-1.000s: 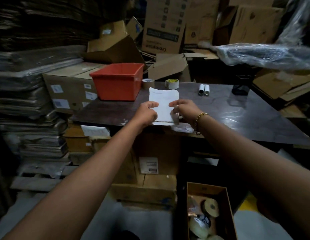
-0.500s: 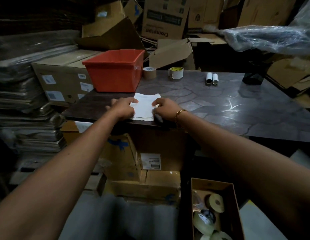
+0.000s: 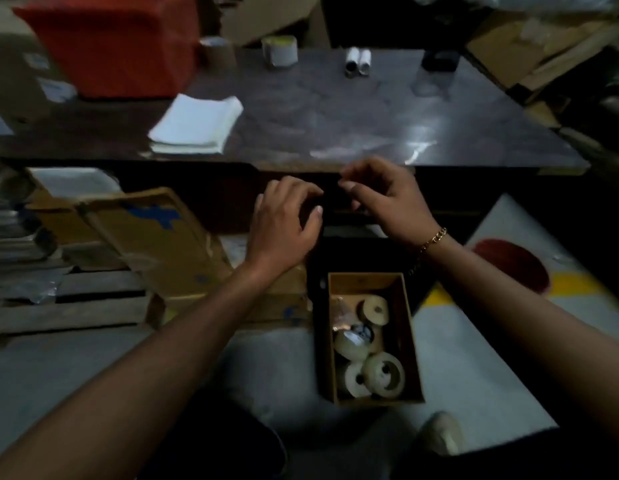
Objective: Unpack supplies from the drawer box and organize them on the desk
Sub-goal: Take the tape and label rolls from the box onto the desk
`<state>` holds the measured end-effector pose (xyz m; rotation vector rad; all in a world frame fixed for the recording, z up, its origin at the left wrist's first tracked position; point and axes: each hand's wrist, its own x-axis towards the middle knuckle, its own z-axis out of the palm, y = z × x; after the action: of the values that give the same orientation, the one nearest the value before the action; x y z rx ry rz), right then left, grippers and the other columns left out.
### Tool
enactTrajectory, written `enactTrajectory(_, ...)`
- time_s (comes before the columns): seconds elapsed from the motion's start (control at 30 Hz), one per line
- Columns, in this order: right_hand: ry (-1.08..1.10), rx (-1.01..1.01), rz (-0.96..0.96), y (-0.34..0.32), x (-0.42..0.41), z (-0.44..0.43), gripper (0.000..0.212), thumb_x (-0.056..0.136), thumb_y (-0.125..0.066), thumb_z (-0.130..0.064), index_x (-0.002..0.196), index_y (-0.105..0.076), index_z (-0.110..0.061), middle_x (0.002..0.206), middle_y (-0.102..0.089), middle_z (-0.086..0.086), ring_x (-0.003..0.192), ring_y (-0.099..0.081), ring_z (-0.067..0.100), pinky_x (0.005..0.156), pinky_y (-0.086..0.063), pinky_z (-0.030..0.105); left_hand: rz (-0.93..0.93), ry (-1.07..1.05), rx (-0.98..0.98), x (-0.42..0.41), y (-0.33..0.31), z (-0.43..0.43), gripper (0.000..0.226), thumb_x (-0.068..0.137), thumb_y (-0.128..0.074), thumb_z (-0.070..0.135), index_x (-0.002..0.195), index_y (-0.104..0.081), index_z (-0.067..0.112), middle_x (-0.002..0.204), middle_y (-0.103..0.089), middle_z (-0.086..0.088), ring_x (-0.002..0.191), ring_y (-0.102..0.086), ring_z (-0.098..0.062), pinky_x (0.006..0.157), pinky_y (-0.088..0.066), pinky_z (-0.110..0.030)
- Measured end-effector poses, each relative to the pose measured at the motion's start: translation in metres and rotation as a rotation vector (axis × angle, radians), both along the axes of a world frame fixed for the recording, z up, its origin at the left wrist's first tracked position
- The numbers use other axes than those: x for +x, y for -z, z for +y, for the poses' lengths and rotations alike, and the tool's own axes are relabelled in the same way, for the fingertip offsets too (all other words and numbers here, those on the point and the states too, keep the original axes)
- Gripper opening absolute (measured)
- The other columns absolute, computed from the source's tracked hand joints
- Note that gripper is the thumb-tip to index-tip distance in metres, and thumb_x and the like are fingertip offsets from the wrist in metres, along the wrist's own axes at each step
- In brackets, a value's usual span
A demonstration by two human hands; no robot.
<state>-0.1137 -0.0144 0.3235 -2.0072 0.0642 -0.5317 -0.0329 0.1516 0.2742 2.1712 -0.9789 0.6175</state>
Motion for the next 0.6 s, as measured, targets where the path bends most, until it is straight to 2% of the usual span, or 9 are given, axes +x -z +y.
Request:
enactTrajectory(0.1, 0.083, 0.099, 0.113, 0.064, -0.029, -0.037, 0.013, 0.089, -0.065, -0.014, 0.100, -0.065, -0.022, 0.091, -0.068, -0.003, 0.068, -0.062, 0.004, 0.061, -0.049, 0.019, 0.146, 0.100, 0.132, -0.021, 0.058, -0.034, 0.031, 0.087, -0.053, 0.036, 0.116, -0.058, 0.026, 0.115, -0.056, 0.003, 0.109, -0.050, -0.019, 0.087, -0.042, -0.036)
enactTrajectory(0.23, 0.200, 0.206, 0.343, 0.166, -0.054, -0.078, 0.016, 0.087, -0.062, -0.008, 0.101, -0.064, -0.016, 0.091, -0.068, 0.000, 0.081, -0.064, 0.018, 0.077, -0.055, 0.035, 0.350, 0.162, 0.343, -0.036, 0.145, -0.067, 0.044, 0.081, -0.059, 0.035, 0.124, -0.053, 0.028, 0.127, -0.051, 0.002, 0.119, -0.046, -0.022, 0.095, -0.040, -0.039)
enactTrajectory(0.3, 0.236, 0.188, 0.465, 0.213, -0.067, -0.092, 0.020, 0.083, -0.064, -0.007, 0.102, -0.064, -0.015, 0.091, -0.068, 0.002, 0.085, -0.064, 0.017, 0.081, -0.053, 0.033, 0.432, 0.159, 0.465, -0.040, 0.188, -0.077, 0.048, 0.077, -0.062, 0.033, 0.124, -0.053, 0.027, 0.128, -0.050, -0.001, 0.121, -0.047, -0.026, 0.095, -0.041, -0.041)
enactTrajectory(0.37, 0.239, 0.137, 0.608, 0.255, -0.080, -0.101, 0.027, 0.081, -0.067, -0.008, 0.107, -0.062, -0.010, 0.097, -0.067, 0.005, 0.091, -0.062, 0.017, 0.087, -0.048, 0.031, 0.499, 0.164, 0.569, -0.043, 0.230, -0.087, 0.049, 0.077, -0.061, 0.037, 0.124, -0.053, 0.027, 0.130, -0.050, -0.001, 0.124, -0.048, -0.028, 0.096, -0.042, -0.040)
enactTrajectory(0.47, 0.224, -0.027, 0.858, 0.317, -0.096, -0.108, 0.052, 0.077, -0.074, -0.022, 0.124, -0.054, -0.014, 0.120, -0.063, 0.012, 0.107, -0.060, 0.029, 0.093, -0.049, 0.039, 0.638, 0.164, 0.753, -0.052, 0.284, -0.106, 0.055, 0.080, -0.063, 0.038, 0.131, -0.050, 0.022, 0.140, -0.046, -0.007, 0.130, -0.043, -0.031, 0.102, -0.039, -0.038)
enactTrajectory(0.53, 0.143, -0.157, 1.035, 0.357, -0.105, -0.105, 0.076, 0.075, -0.075, -0.031, 0.140, -0.039, -0.013, 0.138, -0.048, 0.017, 0.121, -0.052, 0.037, 0.097, -0.046, 0.043, 0.736, 0.176, 0.901, -0.057, 0.316, -0.121, 0.067, 0.080, -0.065, 0.042, 0.138, -0.043, 0.020, 0.141, -0.044, -0.012, 0.131, -0.042, -0.034, 0.106, -0.037, -0.039)
enactTrajectory(0.6, 0.063, -0.302, 1.142, 0.395, -0.112, -0.098, 0.094, 0.074, -0.074, -0.039, 0.148, -0.023, -0.011, 0.147, -0.035, 0.018, 0.129, -0.042, 0.039, 0.103, -0.042, 0.043, 0.749, 0.211, 1.016, -0.061, 0.344, -0.135, 0.076, 0.077, -0.064, 0.050, 0.142, -0.039, 0.021, 0.146, -0.042, -0.013, 0.135, -0.038, -0.034, 0.111, -0.033, -0.041)
